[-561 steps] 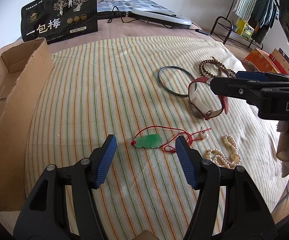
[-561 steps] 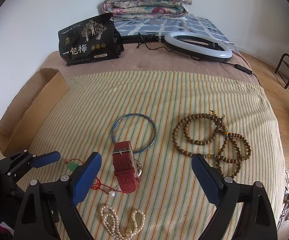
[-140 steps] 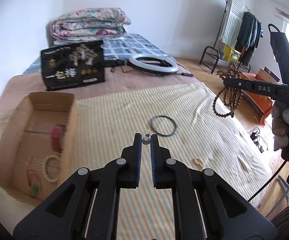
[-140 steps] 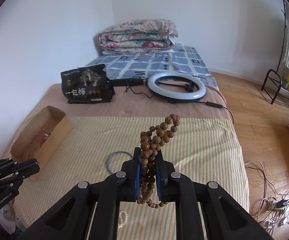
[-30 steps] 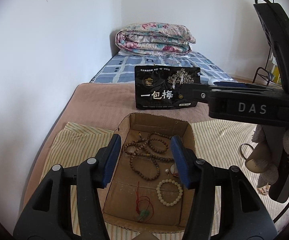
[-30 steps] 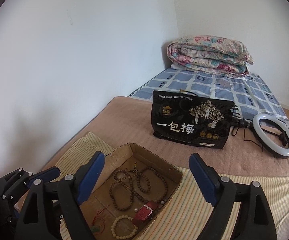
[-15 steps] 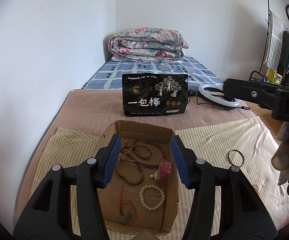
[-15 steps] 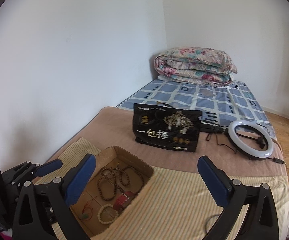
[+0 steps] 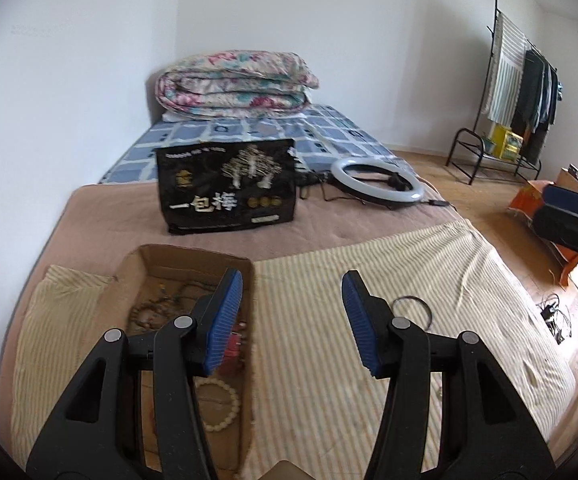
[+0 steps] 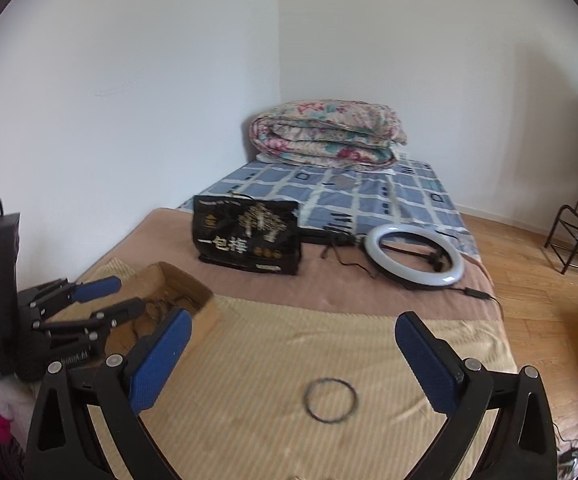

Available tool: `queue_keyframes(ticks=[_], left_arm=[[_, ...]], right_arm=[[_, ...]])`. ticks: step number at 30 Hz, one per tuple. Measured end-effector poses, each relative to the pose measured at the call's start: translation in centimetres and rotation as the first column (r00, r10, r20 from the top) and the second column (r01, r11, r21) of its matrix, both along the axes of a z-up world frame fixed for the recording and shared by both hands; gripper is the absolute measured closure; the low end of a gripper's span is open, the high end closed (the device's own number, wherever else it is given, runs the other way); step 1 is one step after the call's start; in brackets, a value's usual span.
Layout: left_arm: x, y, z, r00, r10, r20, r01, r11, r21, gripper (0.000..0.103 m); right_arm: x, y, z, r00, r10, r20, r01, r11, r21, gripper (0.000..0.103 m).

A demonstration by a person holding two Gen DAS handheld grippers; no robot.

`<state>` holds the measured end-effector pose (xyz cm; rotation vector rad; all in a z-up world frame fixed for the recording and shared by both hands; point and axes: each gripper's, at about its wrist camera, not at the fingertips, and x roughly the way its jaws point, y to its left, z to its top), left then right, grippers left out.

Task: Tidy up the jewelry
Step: 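Move the left tool toward the dark bangle while the right tool moves toward the pearl necklace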

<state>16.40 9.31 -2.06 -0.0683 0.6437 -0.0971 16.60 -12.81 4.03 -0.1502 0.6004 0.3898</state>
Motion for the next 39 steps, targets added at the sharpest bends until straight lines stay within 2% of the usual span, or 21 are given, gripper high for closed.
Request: queue_keyframes(ticks=[5, 6, 7, 8, 12, 20, 25, 34, 39], left_arm=[[1.0, -3.0, -1.0, 0.997, -0.066, -0.051, 0.066, 0.998, 0.001, 0.049], [0.9, -3.4, -1.1, 0.996, -0.075, -0.057, 0.075, 0.997, 0.001, 0.046], [1.1, -3.9, -1.4, 0.994, -0.086, -0.066, 0.086, 0.996, 0.002, 0.037], [1.4, -4.5, -1.6, 0.993, -0.096, -0.075, 0.097, 0.995, 0.000, 0.033], [1.8, -6.1, -2.6, 0.987, -0.123, -0.101, 0.124, 0.992, -0.001, 0.033], [2.5, -8.1, -4.7, 0.976, -0.152, -0.157, 0.153, 0.988, -0.006, 0.032], [3.1, -9.0, -5.9, 0.968, -0.164, -0.189, 0.164, 0.986, -0.015, 0.033], [3.8, -11.0, -8.2, 0.947, -0.211, -0.242, 0.211, 0.977, -0.027, 0.033], [4.5, -12.3, -9.5, 0.935, -0.223, -0.274, 0.221, 0.974, -0.038, 0.033]], right_arm=[[-2.1, -4.8, -2.1, 0.999, -0.036, -0.022, 0.036, 0.999, -0.015, 0.000], [-2.5, -5.4, -2.6, 0.999, -0.040, -0.032, 0.039, 0.999, -0.017, 0.000], [-2.9, -6.2, -3.3, 0.998, -0.043, -0.047, 0.042, 0.999, -0.019, 0.000], [-3.3, -6.8, -4.0, 0.997, -0.045, -0.061, 0.044, 0.999, -0.022, 0.000], [-4.7, -8.1, -6.9, 0.994, -0.040, -0.098, 0.035, 0.998, -0.057, 0.000], [-6.1, -8.0, -13.1, 0.980, -0.004, -0.201, -0.014, 0.996, -0.086, 0.000], [-6.2, -7.6, -16.1, 0.960, 0.022, -0.279, -0.041, 0.997, -0.064, 0.002], [-5.9, -5.5, -19.4, 0.943, 0.031, -0.332, -0.071, 0.991, -0.109, 0.015], [-5.6, -4.4, -20.5, 0.943, 0.013, -0.332, -0.073, 0.983, -0.171, 0.024]])
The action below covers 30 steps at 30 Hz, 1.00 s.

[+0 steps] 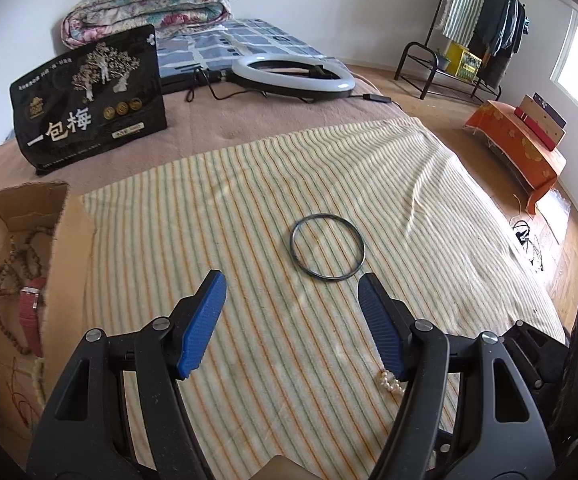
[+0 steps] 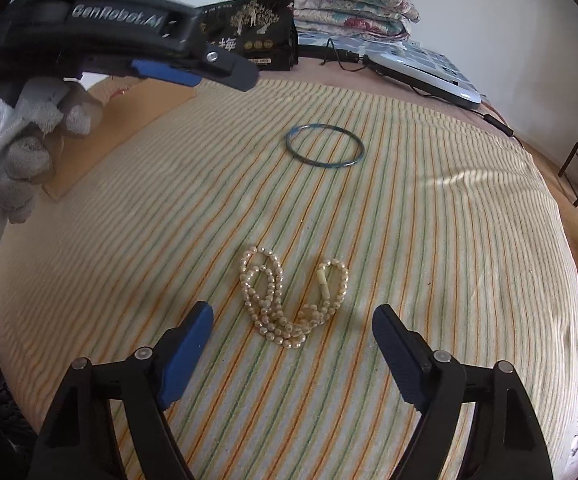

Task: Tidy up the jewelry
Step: 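Move the left tool toward the dark bangle while the right tool moves toward the pearl necklace, then grasp the dark bangle with the left tool while the right tool grasps the pearl necklace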

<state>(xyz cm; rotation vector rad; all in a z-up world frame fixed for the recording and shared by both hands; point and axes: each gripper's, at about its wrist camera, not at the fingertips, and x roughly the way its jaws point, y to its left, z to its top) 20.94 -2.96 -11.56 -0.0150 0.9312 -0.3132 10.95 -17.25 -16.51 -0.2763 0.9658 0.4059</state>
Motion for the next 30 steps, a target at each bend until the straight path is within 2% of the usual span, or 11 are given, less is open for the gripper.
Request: queue_keyframes(ticks=[7, 15, 17, 21, 27, 30], left_arm=[[1.0, -2.0, -1.8, 0.999, -0.028, -0.043, 0.028, 1.000, 0.004, 0.033], [2.2, -3.8, -3.5, 0.996, -0.048, -0.077, 0.048, 0.999, 0.009, 0.033], [2.6, -3.9, -4.1, 0.995, -0.043, -0.091, 0.043, 0.999, 0.002, 0.033], [3.4, -4.2, -4.7, 0.994, -0.029, -0.103, 0.028, 1.000, -0.012, 0.033], [4.4, -4.8, -5.4, 0.991, -0.023, -0.128, 0.021, 1.000, -0.020, 0.032], [4.7, -4.9, -5.6, 0.991, -0.021, -0.131, 0.016, 0.999, -0.036, 0.026]], right_arm=[[1.4, -0.9, -0.1, 0.999, -0.047, -0.002, 0.047, 0.999, 0.006, 0.035], [2.9, -2.5, 0.0, 0.995, -0.098, -0.005, 0.098, 0.994, 0.047, 0.056], [3.2, -2.8, 0.0, 0.995, -0.101, -0.008, 0.102, 0.993, 0.059, 0.058], [3.7, -3.2, -0.1, 0.995, -0.101, 0.000, 0.101, 0.994, 0.041, 0.069], [4.7, -4.9, 0.0, 0.991, -0.131, -0.004, 0.131, 0.990, 0.052, 0.072], [4.7, -5.4, 0.0, 0.991, -0.133, -0.005, 0.133, 0.990, 0.056, 0.072]])
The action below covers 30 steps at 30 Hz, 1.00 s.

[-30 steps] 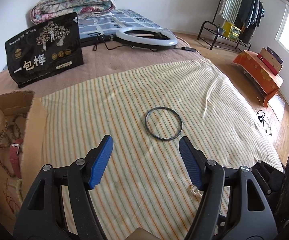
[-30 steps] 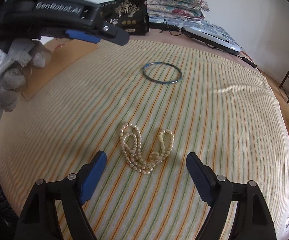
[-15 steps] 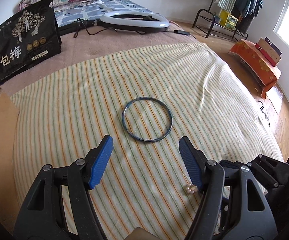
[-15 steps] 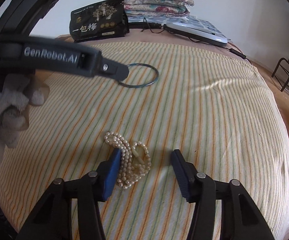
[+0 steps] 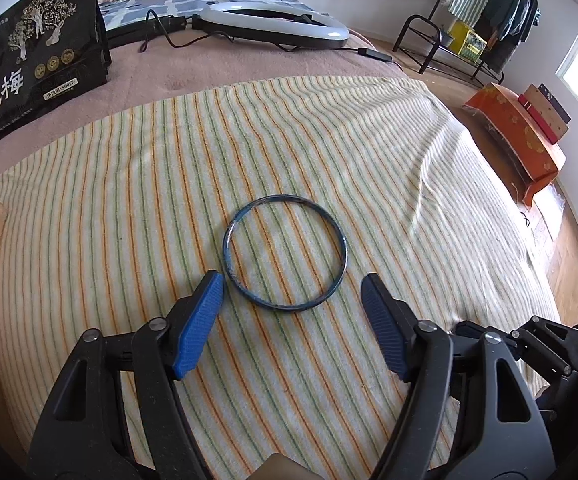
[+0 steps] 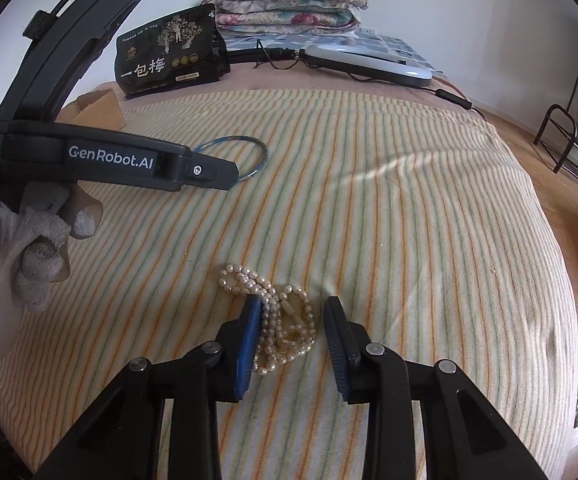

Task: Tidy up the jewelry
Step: 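Grasp the dark bangle with the left tool while the right tool grasps the pearl necklace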

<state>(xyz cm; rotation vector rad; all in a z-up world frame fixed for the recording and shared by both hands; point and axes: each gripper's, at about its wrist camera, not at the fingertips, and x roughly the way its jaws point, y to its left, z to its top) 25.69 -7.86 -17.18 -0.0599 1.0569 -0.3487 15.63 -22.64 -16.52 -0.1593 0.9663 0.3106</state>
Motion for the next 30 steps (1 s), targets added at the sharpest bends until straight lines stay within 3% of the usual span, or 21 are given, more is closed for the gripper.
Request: queue_keyframes(ticks=[6, 14, 18, 23, 25, 28, 30], left_arm=[[0.6, -0.6, -0.2, 1.000, 0.030, -0.004, -0.030, 0.999, -0.014, 0.021], [1.1, -2.7, -1.0, 0.998, 0.049, 0.051, -0.055, 0.990, 0.129, 0.020], [1.4, -3.3, -1.3, 0.996, 0.052, 0.078, -0.064, 0.984, 0.166, 0.020], [1.6, -3.4, -1.5, 0.994, 0.048, 0.097, -0.064, 0.983, 0.174, 0.020], [1.5, -3.3, -1.3, 0.993, 0.052, 0.106, -0.070, 0.981, 0.182, 0.027], [1.5, -3.2, -1.2, 0.993, 0.050, 0.109, -0.069, 0.981, 0.179, 0.028], [1.5, -3.1, -1.2, 0.993, 0.047, 0.110, -0.066, 0.982, 0.176, 0.028]], right_arm=[[0.1, -0.3, -0.1, 1.000, 0.003, 0.000, -0.003, 1.000, 0.004, 0.072], [0.3, -0.5, -0.1, 1.000, -0.005, 0.006, 0.005, 1.000, -0.007, 0.074], [0.4, -0.5, -0.1, 1.000, -0.009, 0.007, 0.009, 1.000, -0.011, 0.074], [0.7, -0.5, -0.2, 1.000, -0.009, 0.011, 0.009, 1.000, -0.020, 0.074], [0.8, -0.5, -0.2, 1.000, -0.012, 0.012, 0.012, 1.000, -0.019, 0.074], [1.0, -0.5, -0.2, 1.000, -0.014, 0.011, 0.014, 1.000, -0.014, 0.075], [1.1, -0.8, -0.2, 1.000, -0.023, 0.010, 0.023, 1.000, -0.009, 0.080]])
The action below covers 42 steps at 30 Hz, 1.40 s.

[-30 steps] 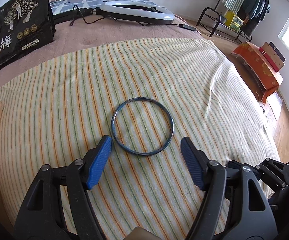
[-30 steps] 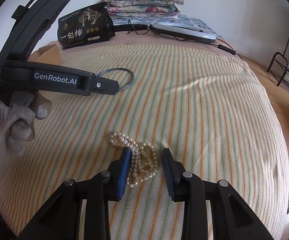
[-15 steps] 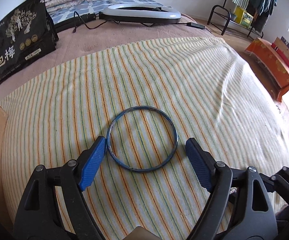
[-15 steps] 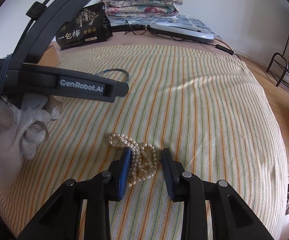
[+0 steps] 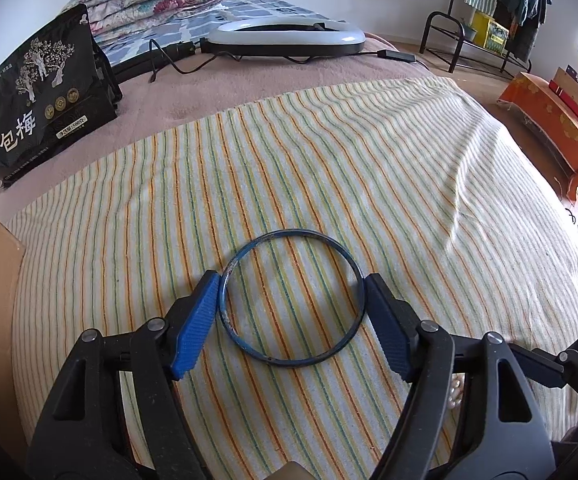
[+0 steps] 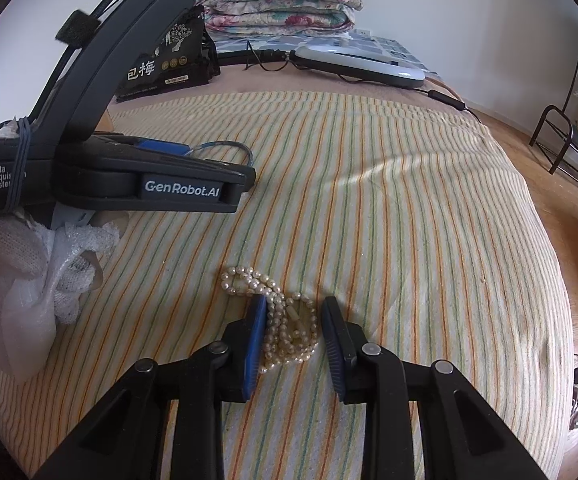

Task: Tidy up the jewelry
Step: 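Grasp the dark bangle with the left tool while the right tool grasps the pearl necklace, then carry the bangle with the left tool into the box while the right tool carries the pearls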

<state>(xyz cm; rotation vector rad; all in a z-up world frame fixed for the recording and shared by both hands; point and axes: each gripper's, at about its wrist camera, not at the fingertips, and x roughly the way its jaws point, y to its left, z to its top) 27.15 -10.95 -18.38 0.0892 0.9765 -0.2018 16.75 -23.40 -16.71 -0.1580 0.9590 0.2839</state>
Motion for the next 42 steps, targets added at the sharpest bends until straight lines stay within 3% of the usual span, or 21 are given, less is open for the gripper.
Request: queue_keyframes(ticks=[5, 11, 27, 42], left_arm=[[-0.3, 0.4, 0.2, 1.000, 0.003, -0.007, -0.003, 1.000, -0.005, 0.029], [-1.0, 1.5, 1.1, 1.000, 0.020, 0.002, -0.020, 1.000, 0.001, 0.029], [-4.5, 2.7, 7.0, 0.991, -0.010, 0.136, 0.007, 1.000, 0.017, 0.029], [-8.2, 7.5, 13.3, 0.968, 0.048, 0.248, -0.042, 0.999, -0.030, 0.029]], right_arm=[[0.1, -0.6, 0.1, 1.000, -0.016, 0.000, 0.016, 1.000, 0.009, 0.092], [-0.4, -0.9, 0.5, 1.000, -0.018, 0.001, 0.018, 1.000, 0.021, 0.096], [-2.2, -1.0, 4.8, 0.996, -0.039, 0.074, 0.038, 0.999, 0.011, 0.099], [-3.5, 0.3, 10.8, 0.987, -0.014, 0.162, 0.014, 1.000, 0.003, 0.099]])
